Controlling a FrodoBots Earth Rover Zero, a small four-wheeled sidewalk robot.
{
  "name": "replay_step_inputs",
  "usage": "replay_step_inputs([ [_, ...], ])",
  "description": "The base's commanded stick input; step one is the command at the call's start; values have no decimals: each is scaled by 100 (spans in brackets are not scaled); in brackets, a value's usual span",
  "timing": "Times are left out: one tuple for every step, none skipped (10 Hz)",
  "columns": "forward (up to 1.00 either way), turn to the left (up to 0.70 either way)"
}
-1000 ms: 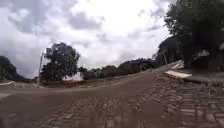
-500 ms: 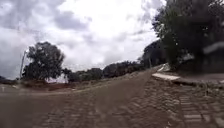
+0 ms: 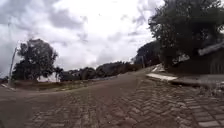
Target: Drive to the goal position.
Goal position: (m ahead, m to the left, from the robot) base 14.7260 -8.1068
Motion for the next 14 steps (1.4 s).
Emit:
replay_step_inputs([
  [70,27],
  [70,19],
  [70,0],
  [70,0],
  [70,0],
  [70,0],
  [70,0],
  [70,0],
  [70,0],
  [70,0],
  [70,0],
  [70,0],
  [70,0],
  [70,0],
])
